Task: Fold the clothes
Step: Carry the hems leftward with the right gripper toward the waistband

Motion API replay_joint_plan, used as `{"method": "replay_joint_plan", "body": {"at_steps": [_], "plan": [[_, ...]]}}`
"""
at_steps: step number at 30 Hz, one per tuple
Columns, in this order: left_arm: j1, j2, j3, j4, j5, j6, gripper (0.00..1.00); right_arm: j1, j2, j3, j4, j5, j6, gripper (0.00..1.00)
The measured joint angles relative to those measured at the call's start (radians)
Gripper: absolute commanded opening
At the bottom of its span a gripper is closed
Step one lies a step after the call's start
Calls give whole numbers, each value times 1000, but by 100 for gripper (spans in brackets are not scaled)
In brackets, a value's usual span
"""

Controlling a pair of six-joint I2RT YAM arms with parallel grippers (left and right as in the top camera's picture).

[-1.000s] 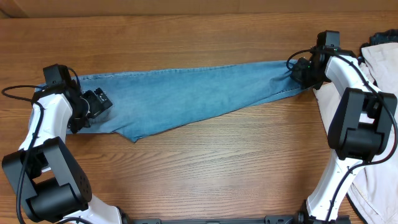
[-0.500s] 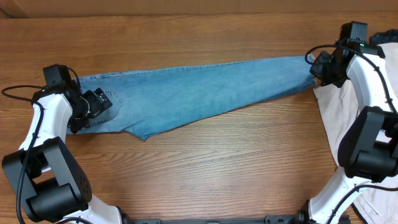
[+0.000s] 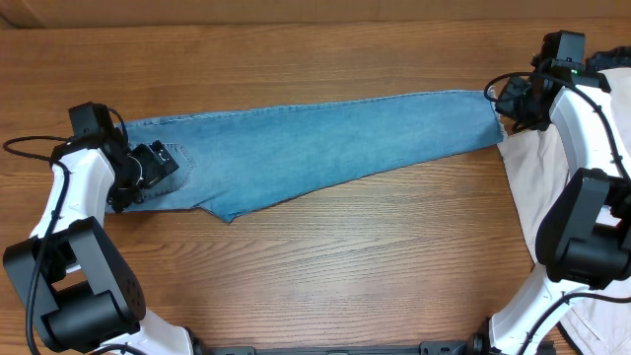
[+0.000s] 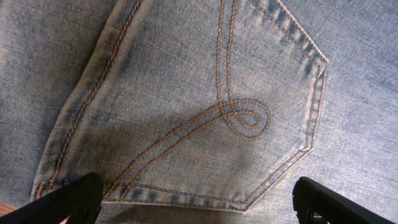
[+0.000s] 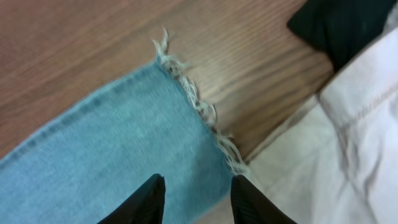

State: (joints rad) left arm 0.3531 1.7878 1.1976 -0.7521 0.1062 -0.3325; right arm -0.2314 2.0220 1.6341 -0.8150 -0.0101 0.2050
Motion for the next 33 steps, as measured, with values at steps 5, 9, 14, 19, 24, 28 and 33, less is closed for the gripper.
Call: {"method": "replay_joint_plan", "body": {"at_steps": [5, 9, 14, 19, 24, 28, 33], "plan": [[0, 0, 0, -8, -3, 0, 100, 0, 59, 0, 82, -1, -140, 45], [0, 0, 0, -12, -3, 0, 100, 0, 129, 0, 124, -13, -206, 47], [0, 0, 0, -21, -3, 0, 100, -2, 189, 0, 145, -37, -243, 44], [0, 0, 0, -35, -3, 0, 100, -2, 210, 6, 119, -64, -264, 8], [0, 0, 0, -51, -23, 0, 100, -3, 210, 12, 66, -109, -261, 4], [0, 0, 0, -70, -78, 3, 100, 5, 210, 19, 18, -116, -261, 4], [8, 0, 0, -71, -127, 30, 100, 28, 206, 24, -31, -111, -243, 4]]}}
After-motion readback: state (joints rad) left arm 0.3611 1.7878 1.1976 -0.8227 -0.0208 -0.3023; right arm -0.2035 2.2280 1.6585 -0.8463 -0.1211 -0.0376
